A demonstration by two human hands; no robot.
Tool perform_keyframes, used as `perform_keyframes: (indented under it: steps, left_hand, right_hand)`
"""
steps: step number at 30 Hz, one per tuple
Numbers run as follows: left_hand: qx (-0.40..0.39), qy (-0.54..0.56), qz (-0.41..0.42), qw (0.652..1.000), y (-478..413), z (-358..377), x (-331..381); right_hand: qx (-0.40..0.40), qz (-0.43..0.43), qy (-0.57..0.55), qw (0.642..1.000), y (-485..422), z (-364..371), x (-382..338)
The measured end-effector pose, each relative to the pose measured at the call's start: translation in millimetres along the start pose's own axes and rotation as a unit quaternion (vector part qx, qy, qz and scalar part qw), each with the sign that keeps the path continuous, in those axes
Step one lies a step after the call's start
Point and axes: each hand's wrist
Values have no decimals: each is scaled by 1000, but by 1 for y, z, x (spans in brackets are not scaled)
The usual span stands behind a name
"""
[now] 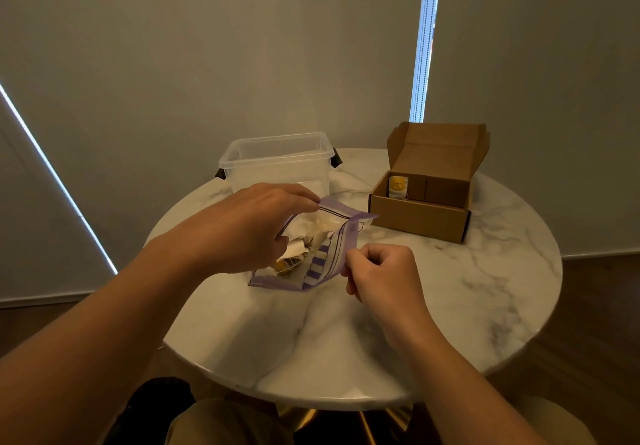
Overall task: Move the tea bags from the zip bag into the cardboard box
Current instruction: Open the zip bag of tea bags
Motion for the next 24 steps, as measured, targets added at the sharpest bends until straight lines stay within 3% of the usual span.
perform_keyframes:
  steps: [9,18,24]
  left_hand:
    - [30,-7,-26,999,-2,-2,-3]
    - [30,-19,15,999,-5,-1,15]
    - [8,-17,-11,1000,-7,1,21]
  right_hand:
    - [-16,42,-14,999,7,-5,15]
    - [-15,-31,42,999,-8,-20,-21]
    - [14,-35,74,997,-17,-20,-14]
Point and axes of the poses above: each hand's wrist, its own y-axis away from the middle knuckle, its own z-axis out of the palm, x = y × z, and after that the axes turned 6 degrees about -x, right-handed
